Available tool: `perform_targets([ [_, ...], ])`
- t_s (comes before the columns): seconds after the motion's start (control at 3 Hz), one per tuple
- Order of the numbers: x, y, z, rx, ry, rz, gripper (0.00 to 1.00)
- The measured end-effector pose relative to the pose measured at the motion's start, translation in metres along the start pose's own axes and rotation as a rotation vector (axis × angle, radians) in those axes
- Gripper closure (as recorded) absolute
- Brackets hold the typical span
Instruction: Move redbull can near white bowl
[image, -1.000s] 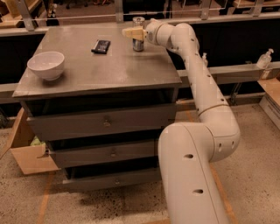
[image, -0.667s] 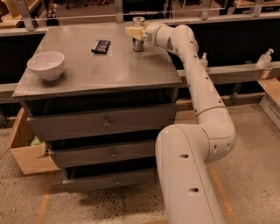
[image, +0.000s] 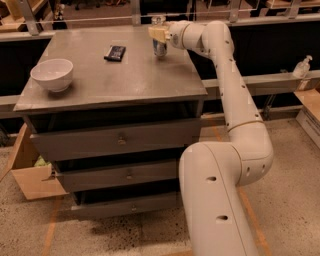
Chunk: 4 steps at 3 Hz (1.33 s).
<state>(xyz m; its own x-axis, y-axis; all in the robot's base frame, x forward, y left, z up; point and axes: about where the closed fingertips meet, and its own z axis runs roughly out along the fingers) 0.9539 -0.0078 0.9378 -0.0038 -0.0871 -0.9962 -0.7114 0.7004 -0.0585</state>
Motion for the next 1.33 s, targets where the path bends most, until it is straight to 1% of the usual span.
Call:
perform_targets([
  [0.33,-0.015,0.026,-0.019,-0.106,0.023,0.001,1.00],
  [0.67,-0.034,0.051,-0.026,-0.188,0.012,0.007,1.00],
  [1.0,-0.034,0.051,-0.026,-0.188,0.012,0.007,1.00],
  [1.33,-0.040,0.060,-0.022,-0.208,0.002,0.018,1.00],
])
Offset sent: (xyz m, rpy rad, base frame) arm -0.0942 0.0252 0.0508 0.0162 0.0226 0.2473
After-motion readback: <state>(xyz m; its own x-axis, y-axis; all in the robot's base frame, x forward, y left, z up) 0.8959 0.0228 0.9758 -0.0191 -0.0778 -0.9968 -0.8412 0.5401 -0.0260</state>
